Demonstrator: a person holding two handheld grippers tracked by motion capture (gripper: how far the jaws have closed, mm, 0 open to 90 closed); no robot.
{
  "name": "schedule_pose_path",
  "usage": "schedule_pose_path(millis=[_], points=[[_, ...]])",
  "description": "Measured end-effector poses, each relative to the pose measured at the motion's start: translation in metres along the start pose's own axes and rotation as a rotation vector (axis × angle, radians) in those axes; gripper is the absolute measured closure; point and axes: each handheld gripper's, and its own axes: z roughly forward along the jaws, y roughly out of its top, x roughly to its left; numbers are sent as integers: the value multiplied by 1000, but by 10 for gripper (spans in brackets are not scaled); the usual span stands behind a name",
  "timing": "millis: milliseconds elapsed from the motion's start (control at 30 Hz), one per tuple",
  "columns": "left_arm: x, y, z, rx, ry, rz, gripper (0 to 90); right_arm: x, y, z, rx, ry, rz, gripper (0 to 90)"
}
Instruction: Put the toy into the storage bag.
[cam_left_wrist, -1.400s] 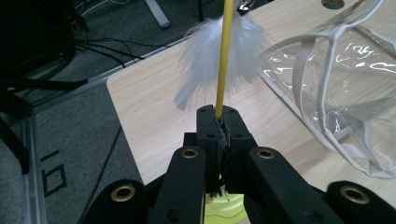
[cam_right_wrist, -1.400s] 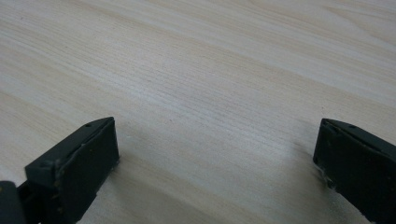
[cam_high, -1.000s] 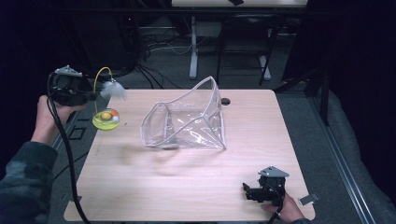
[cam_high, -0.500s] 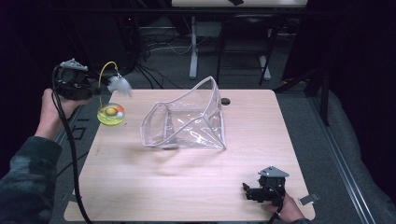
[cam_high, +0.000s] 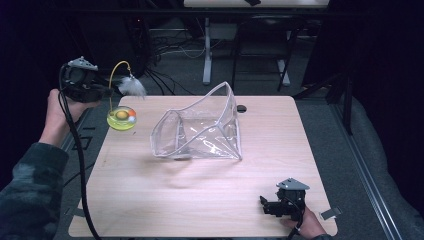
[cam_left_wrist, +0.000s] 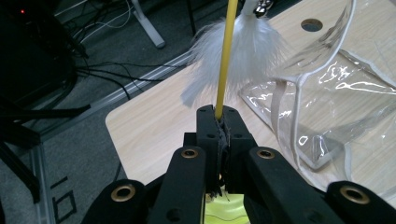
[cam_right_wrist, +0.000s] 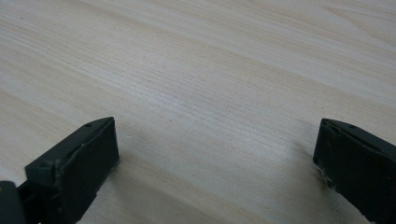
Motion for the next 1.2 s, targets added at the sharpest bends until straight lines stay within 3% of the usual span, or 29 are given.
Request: schedule_pose_path(millis=[733,1200], points=[[-24,26,-6,-44,-42,57,883,0,0,0,0,0,0,0],[-47,43,-7,-73,-94,107,882,0,0,0,0,0,0,0]])
